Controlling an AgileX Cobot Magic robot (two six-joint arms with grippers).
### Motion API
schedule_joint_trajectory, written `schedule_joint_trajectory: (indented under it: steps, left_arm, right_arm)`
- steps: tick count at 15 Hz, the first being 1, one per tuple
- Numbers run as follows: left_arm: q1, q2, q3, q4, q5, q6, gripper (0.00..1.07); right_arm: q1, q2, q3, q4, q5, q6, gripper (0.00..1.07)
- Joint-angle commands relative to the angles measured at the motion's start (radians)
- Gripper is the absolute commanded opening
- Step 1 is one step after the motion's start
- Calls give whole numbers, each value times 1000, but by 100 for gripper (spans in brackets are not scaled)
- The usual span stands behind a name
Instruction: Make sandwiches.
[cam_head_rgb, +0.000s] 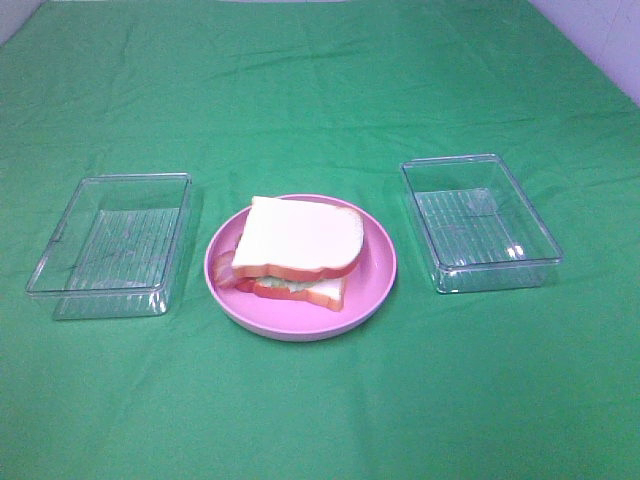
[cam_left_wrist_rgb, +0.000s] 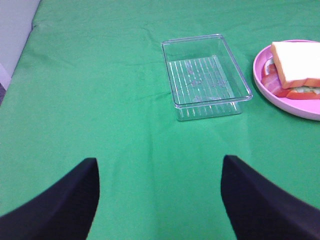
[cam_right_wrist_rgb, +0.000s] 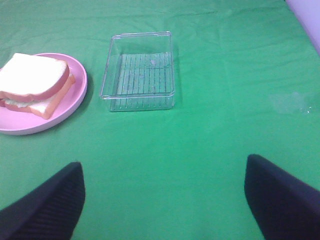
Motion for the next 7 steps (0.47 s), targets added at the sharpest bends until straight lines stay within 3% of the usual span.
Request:
schedule_joint_trajectory:
  steps: [1,7]
  left_arm:
    - [5,-18,0,-2,-9,2,66]
    - [5,-18,0,-2,-10,3,66]
  right_arm:
    - [-5,-14,4,5,-9,5,81]
    - [-5,-14,4,5,-9,5,81]
